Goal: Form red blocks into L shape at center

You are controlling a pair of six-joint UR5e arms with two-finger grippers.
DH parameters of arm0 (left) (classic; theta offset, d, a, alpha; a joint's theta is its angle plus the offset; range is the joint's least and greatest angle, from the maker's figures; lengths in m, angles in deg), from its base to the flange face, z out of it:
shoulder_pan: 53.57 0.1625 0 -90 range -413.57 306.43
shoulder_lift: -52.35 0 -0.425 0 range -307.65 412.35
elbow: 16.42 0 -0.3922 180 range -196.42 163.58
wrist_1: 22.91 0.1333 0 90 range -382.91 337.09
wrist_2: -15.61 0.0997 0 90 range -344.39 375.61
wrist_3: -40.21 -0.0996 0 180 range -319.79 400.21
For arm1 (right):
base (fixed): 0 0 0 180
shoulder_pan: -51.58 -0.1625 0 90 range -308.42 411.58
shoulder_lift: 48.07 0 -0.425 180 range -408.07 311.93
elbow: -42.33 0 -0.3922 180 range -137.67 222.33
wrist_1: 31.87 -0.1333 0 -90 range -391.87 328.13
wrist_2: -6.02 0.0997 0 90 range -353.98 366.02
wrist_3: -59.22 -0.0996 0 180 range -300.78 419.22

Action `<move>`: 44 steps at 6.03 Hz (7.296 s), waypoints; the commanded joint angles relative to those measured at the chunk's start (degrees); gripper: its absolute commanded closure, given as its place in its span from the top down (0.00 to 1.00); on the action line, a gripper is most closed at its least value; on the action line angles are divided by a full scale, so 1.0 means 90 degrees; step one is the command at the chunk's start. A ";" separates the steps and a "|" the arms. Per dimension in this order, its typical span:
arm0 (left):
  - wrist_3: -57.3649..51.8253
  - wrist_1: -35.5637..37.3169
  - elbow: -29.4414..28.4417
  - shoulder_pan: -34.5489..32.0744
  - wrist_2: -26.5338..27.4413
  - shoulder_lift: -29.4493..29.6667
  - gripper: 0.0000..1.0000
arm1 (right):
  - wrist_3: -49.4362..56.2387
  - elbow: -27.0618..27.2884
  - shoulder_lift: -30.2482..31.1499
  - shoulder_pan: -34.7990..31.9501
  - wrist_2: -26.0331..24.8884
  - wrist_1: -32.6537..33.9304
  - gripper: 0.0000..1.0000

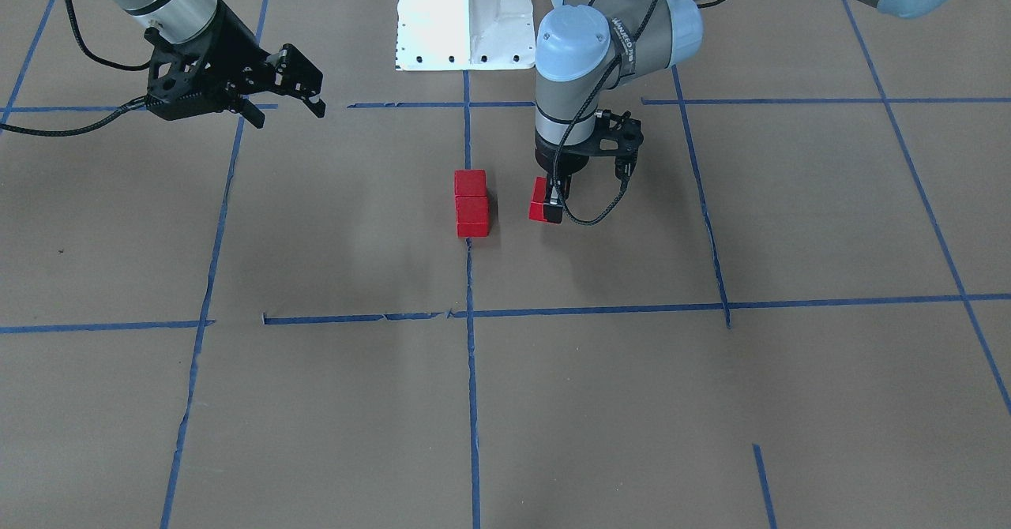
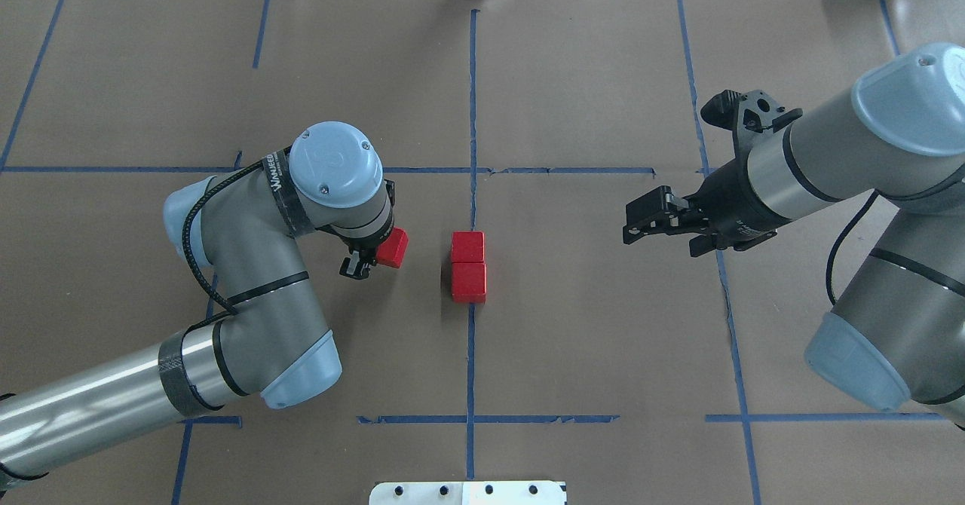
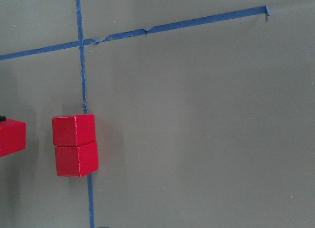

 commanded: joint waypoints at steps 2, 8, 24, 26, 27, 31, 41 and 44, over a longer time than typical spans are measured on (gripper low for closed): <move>0.0581 -0.0113 -0.0540 0.0066 -0.0027 0.0293 0.00 | -0.0007 0.0003 0.0001 0.0010 -0.0002 0.0000 1.00; 0.1557 -0.0113 -0.0954 0.0164 -0.0291 0.0598 0.00 | -0.0007 -0.0027 0.0021 0.0010 -0.0012 0.0000 1.00; 0.1471 -0.0172 -0.1424 0.0174 -0.0281 0.1008 1.00 | -0.0007 0.0003 0.0011 0.0010 0.0007 0.0000 1.00; 0.1442 -0.0104 -0.1162 0.0125 -0.0281 0.1008 1.00 | -0.0007 0.0003 0.0021 0.0000 0.0007 0.0000 1.00; 0.1132 0.0090 -0.0667 0.0048 -0.0291 0.0941 1.00 | -0.0007 0.0012 0.0021 0.0000 0.0007 0.0000 1.00; -0.2580 0.0834 0.2115 -0.0605 -0.0642 -0.0735 1.00 | 0.0680 0.0218 0.1141 -0.1168 0.0221 0.0078 1.00; -1.7169 0.0765 0.0578 -0.6857 -0.3641 -0.4548 1.00 | 0.8596 -0.1434 0.2902 -0.5039 0.1414 0.1336 1.00; -1.7142 0.0804 0.0500 -0.6789 -0.3592 -0.4441 1.00 | 0.7864 -0.1482 0.2930 -0.5039 0.1278 0.1523 1.00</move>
